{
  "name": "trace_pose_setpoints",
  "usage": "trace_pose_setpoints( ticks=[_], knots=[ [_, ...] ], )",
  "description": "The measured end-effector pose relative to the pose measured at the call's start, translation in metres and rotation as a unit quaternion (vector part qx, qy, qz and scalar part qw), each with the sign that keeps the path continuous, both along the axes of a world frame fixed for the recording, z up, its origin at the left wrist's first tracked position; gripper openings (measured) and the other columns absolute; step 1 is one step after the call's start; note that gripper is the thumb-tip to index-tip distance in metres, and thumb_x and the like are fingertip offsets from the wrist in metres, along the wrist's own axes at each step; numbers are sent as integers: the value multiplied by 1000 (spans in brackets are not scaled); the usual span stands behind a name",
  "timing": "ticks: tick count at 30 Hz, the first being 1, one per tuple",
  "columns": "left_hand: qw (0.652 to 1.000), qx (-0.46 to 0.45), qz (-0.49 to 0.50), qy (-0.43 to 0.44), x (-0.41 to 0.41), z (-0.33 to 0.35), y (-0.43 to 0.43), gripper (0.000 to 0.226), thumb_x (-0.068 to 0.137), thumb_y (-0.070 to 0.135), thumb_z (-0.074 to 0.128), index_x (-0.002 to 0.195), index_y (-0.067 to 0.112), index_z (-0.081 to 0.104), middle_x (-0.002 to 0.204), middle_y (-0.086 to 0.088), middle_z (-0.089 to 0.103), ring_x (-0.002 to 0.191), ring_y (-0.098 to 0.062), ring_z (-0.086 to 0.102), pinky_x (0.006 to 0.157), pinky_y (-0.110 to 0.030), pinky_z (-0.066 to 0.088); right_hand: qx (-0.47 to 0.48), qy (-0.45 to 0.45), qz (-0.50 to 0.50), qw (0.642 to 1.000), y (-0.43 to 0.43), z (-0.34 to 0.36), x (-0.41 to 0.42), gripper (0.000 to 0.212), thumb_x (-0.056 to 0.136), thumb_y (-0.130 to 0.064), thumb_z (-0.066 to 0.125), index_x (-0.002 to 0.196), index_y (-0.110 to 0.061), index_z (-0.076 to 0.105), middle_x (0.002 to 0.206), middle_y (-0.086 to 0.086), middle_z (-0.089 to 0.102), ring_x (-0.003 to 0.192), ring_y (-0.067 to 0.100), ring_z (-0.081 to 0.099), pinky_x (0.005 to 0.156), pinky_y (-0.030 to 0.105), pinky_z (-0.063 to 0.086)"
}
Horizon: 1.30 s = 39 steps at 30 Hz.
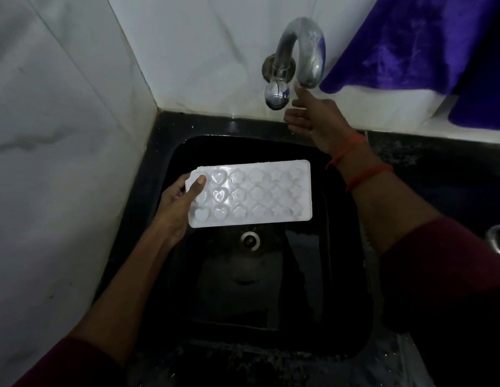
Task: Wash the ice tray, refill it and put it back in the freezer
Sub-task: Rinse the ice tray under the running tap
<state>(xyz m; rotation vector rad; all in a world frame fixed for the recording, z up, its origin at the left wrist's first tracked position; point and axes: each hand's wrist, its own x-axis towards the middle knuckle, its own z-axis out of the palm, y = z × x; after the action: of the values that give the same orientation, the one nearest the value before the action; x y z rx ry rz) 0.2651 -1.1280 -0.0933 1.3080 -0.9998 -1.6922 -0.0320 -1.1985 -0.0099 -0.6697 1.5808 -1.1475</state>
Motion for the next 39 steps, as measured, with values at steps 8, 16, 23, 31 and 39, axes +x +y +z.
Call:
trace_pose_setpoints(
  ticks=[8, 16, 23, 31, 39],
  knots=[
    [999, 2, 30, 19, -16, 7, -18, 57, 85, 42, 69, 133, 11, 64, 123, -13, 73, 103, -27, 74, 72, -34, 62, -14, -84, 24, 996, -32, 2, 17, 24, 99, -26, 61, 109, -4, 58, 125, 24, 65, 111, 36, 67, 85, 38, 60],
    [999, 14, 42, -8, -23, 5, -24, 38, 99, 31, 64, 130, 9, 66, 116, -11, 76, 98, -24, 76, 71, -32, 62, -6, -27, -11, 1000, -32, 6, 19, 25, 90, -25, 73, 86, -15, 50, 99, 13, 70, 100, 29, 73, 88, 43, 60],
    [998, 31, 49, -11, -26, 3, -26, 36, 97, 35, 67, 125, 12, 70, 112, -8, 78, 100, -26, 76, 73, -35, 62, -7, 6, -20, 1000, -34, 5, 17, 37, 85, -32, 78, 87, -17, 45, 112, 17, 70, 93, 24, 74, 84, 42, 62],
    [997, 38, 65, -9, -32, 5, -27, 34, 99, 31, 66, 125, 10, 69, 109, -9, 78, 94, -22, 77, 66, -32, 62, -2, 40, -16, 999, -40, 3, 14, 41, 78, -36, 83, 84, -18, 47, 102, 13, 72, 88, 22, 75, 78, 38, 63],
    [996, 45, 79, -4, -37, 9, -32, 33, 98, 31, 67, 123, 10, 70, 99, -3, 80, 84, -17, 78, 60, -29, 61, 28, 132, -37, 990, -74, -36, -6, 18, 91, -27, 72, 93, -15, 59, 103, 10, 72, 86, 22, 74, 70, 37, 64]
  ],
)
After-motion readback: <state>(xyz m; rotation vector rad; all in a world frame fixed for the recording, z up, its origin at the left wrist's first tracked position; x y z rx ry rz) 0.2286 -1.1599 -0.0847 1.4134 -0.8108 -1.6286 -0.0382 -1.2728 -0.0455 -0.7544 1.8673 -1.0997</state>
